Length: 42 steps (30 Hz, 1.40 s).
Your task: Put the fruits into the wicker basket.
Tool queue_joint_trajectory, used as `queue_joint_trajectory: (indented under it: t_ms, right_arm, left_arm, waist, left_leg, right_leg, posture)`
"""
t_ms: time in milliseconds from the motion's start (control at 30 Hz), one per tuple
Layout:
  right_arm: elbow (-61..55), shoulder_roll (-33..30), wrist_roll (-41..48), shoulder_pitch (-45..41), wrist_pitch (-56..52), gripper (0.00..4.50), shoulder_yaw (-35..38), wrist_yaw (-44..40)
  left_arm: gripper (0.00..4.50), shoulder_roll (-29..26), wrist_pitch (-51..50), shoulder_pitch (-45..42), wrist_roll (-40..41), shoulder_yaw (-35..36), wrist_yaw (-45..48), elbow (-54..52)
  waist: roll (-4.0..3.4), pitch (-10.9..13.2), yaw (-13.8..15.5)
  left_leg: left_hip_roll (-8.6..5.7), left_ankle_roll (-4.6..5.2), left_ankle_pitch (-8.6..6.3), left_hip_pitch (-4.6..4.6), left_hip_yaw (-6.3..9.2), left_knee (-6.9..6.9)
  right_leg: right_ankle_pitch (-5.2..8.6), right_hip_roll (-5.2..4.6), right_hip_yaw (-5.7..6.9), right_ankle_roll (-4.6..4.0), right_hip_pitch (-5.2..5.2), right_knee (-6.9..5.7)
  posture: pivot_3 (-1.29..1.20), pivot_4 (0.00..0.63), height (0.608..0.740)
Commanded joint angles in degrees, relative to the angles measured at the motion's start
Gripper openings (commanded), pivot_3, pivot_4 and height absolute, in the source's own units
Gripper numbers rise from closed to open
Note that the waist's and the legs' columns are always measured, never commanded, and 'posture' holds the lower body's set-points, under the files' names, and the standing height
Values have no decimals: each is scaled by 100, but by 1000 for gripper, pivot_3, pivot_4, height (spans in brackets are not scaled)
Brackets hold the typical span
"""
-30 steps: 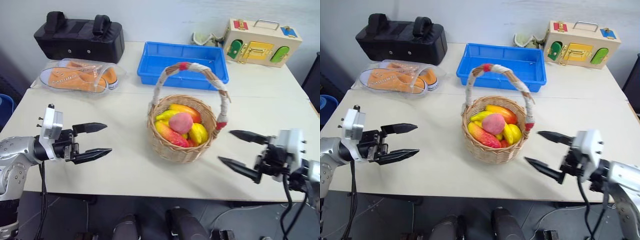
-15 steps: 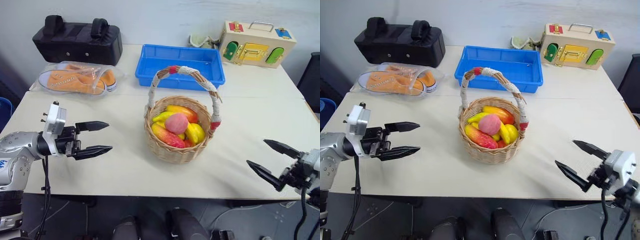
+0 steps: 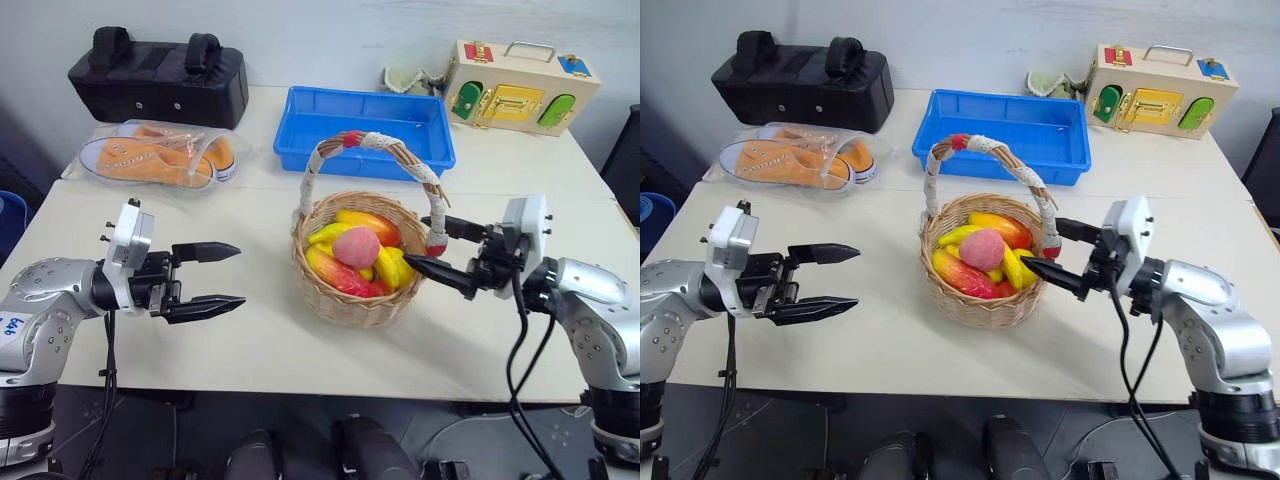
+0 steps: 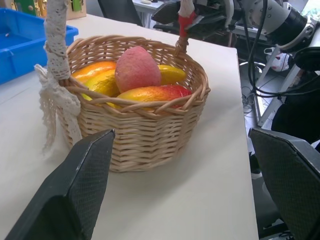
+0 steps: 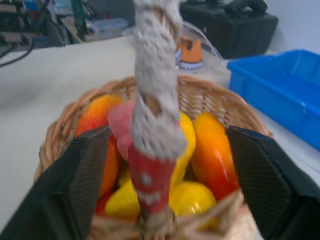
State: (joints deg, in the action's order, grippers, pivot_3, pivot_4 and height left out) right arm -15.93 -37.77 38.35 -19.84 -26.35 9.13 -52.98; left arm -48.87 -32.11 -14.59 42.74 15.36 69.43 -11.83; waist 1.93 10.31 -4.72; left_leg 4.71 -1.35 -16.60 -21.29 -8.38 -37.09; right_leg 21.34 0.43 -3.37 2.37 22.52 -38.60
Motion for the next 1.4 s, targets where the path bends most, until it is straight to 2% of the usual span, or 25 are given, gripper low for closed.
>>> queue_joint_trajectory:
  t_ms: [33,67,233,433,533,633,733,833,1033,1100,1233,1400]
  right_arm:
    - [-55,-8,91,-67,8,2162,37,-70]
    - [-52,-5,103,-43,-5,1952,59,-70]
    - [-128,-28,224,213,72,236,471,-4]
    - [-380,-53,353,1008,254,234,1766,620]
    - [-302,134,80,1419,610,234,2649,1304]
    - [-224,244,-34,1702,699,234,3151,1813]
    - [-48,401,-85,1855,724,234,3263,2081]
    - [322,445,-78,1902,721,234,3180,2000]
    - [883,195,-58,1769,673,234,3134,1755]
    - [933,-6,222,1856,322,951,3125,1437]
    - [901,-187,-33,1993,910,2024,3298,1110]
    - [420,-233,-34,2653,1442,3722,3792,557]
  left_arm:
    - [4500,-21,73,81,98,220,-27,-135]
    - [4500,-1,95,92,87,214,-35,-131]
    - [4500,235,333,-53,62,178,-136,-22]
    - [4500,530,432,-314,50,59,-261,116]
    - [4500,651,550,-489,-78,-83,-241,330]
    - [4500,728,657,-682,-170,-202,-195,546]
    - [4500,786,750,-881,-253,-322,-113,752]
    - [4500,806,814,-1058,-325,-420,-15,934]
    - [4500,709,869,-1173,-401,-424,126,1080]
    - [4500,681,871,-1158,-410,-396,147,1089]
    - [4500,684,815,-1008,-346,-281,103,1107]
    - [4500,680,898,-743,-503,-120,-111,1322]
  waist:
    - [0,0,1]
    - [0,0,2]
    - [0,0,4]
    - [0,0,116]
    - [-1,1,132]
    - [-2,1,137]
    - [-3,2,107]
    - [-5,3,47]
    - [-10,4,-21]
    - [-10,4,-5]
    - [-12,6,5]
    - [-15,7,14]
  left_leg:
    - [0,0,0,0,0,1]
    - [0,-1,0,-1,0,1]
    - [0,1,-1,-1,0,-5]
    - [-2,3,-2,-4,1,-2]
    - [-2,2,-2,-3,-2,-4]
    - [-2,-2,0,-1,-2,-2]
    - [-1,-4,2,2,-5,-3]
    - [-2,-6,5,7,-7,-3]
    - [-1,-7,8,13,-8,-1]
    - [-1,-7,8,11,-5,-2]
    - [-2,-6,7,9,-5,-1]
    - [-2,-6,7,8,-2,3]
  right_leg:
    - [0,0,0,0,0,1]
    - [0,0,0,0,0,2]
    - [0,-1,0,1,-4,2]
    - [-1,-1,2,2,-5,9]
    - [-1,0,-1,3,-3,8]
    - [-1,3,-1,3,-3,6]
    - [-1,4,-4,3,-4,2]
    - [-1,5,-6,3,-5,-6]
    - [-1,7,-7,3,-8,-9]
    - [-1,7,-6,4,-8,-8]
    - [-2,6,-6,4,-8,-4]
    - [-1,6,-5,6,-7,-2]
  posture:
    - [0,150,740]
    - [0,150,740]
    - [0,150,740]
    - [0,150,740]
    - [0,150,740]
    - [0,150,740]
    - [0,150,740]
    - [0,150,740]
    - [0,150,740]
    - [0,150,740]
    - [0,150,740]
    - [0,150,740]
